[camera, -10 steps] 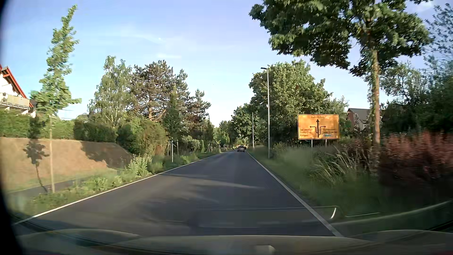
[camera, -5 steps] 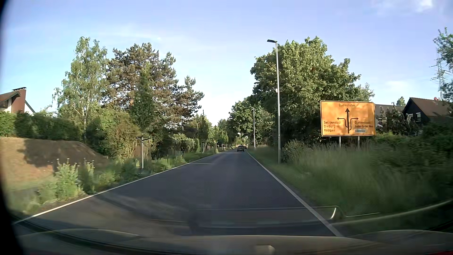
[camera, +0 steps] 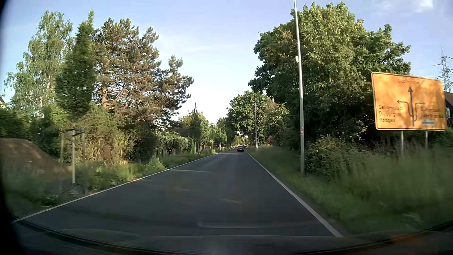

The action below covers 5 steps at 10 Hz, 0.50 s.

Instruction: Follow the waypoints while adhering to traffic rules and regulations

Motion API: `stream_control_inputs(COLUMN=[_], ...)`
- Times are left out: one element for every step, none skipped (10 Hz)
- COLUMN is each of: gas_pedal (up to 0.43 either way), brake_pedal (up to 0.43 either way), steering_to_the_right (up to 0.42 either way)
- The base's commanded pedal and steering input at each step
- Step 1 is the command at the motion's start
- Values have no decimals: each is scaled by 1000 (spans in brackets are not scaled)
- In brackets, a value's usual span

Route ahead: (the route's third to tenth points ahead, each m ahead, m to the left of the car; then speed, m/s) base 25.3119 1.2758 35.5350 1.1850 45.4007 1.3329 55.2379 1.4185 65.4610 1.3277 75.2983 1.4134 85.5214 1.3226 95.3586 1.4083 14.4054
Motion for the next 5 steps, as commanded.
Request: stream_control_inputs(gas_pedal=[8,0,0,0,0], brake_pedal=[30,30,30,30,30], steering_to_the_right=[0,0,0,0,0])
